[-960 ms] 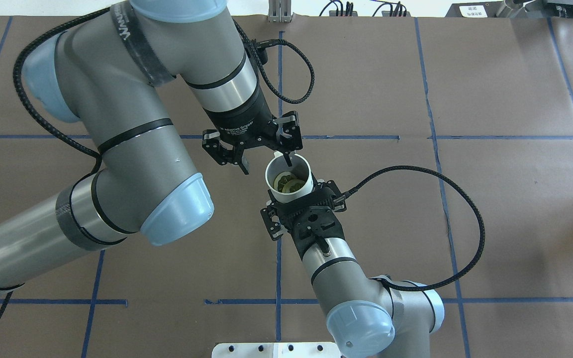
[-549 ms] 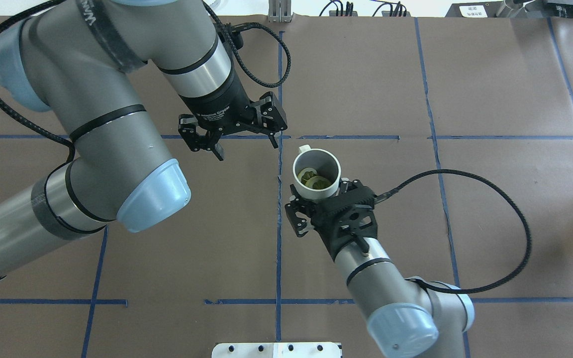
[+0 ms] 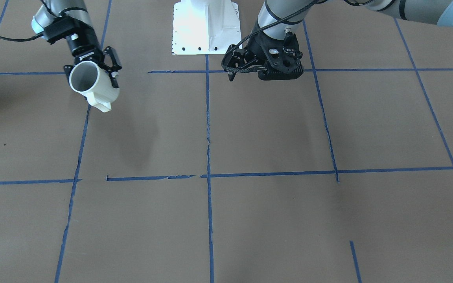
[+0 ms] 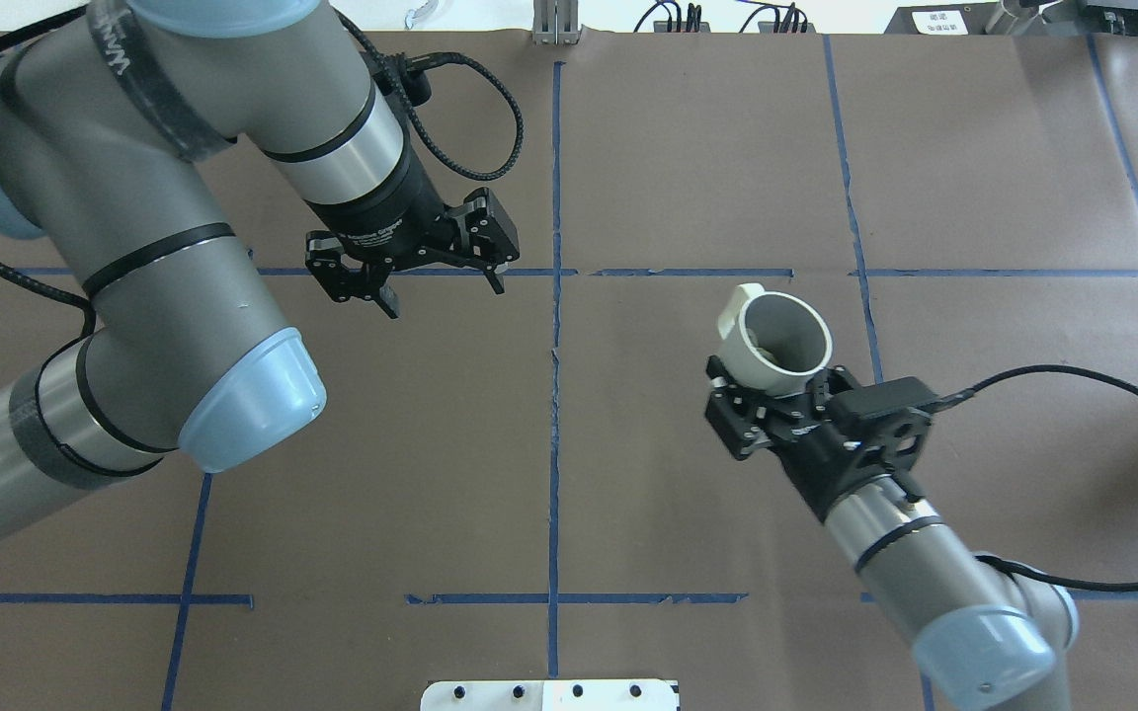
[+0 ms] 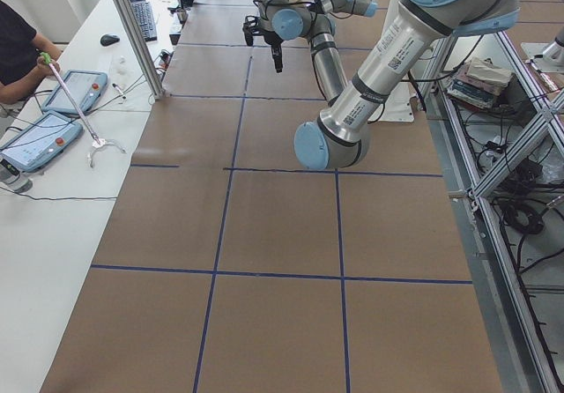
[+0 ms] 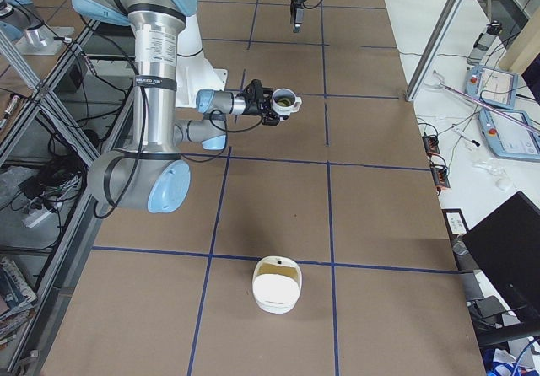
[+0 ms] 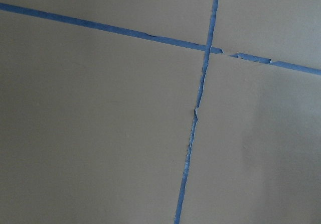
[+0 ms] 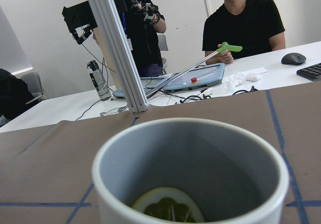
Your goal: Left arm hands cup to right arm to dump lemon
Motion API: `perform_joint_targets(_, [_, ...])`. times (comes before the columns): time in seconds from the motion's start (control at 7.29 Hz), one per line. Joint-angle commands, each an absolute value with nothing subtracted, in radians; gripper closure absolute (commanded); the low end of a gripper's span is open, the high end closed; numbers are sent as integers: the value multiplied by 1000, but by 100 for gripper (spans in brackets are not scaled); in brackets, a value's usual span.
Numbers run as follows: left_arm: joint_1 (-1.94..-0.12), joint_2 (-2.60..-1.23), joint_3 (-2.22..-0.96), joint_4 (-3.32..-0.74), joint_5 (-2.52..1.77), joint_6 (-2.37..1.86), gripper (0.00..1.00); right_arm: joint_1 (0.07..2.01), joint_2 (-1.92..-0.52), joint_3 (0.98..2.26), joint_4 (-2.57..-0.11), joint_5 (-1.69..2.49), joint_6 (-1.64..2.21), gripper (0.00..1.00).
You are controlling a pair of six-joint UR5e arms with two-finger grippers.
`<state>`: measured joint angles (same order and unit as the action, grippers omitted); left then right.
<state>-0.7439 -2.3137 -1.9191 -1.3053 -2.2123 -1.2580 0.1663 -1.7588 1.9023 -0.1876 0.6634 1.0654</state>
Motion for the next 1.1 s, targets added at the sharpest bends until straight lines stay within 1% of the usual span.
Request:
perform_joint_targets(0.0, [-744, -2304, -1924, -1305, -2209, -1258, 0, 173, -2003, 1853, 166, 669, 1069, 89])
perform_joint_targets(0.27, [-744, -2303, -1924, -1305, -2207, -1258, 0, 175, -2032, 1707, 360, 667, 1069, 90])
perform_joint_targets(0.55, [-742, -2301, -1922, -1305, -2203, -1259, 0, 250, -2039, 1704, 336, 702, 1069, 92])
perform_joint_targets(0.69, [-741, -2290, -1924, -1316, -2203, -1262, 0, 341, -2017, 1712, 251, 824, 1069, 91])
perform_joint_targets(0.82, [-736, -2289, -1924, -1333, -2203, -1267, 0, 401, -1963, 1718, 167, 877, 1071, 91])
perform_joint_targets(0.96, [-736, -2289, -1925, -1333, -2203, -1270, 0, 414, -1959, 1718, 141, 884, 1092, 91])
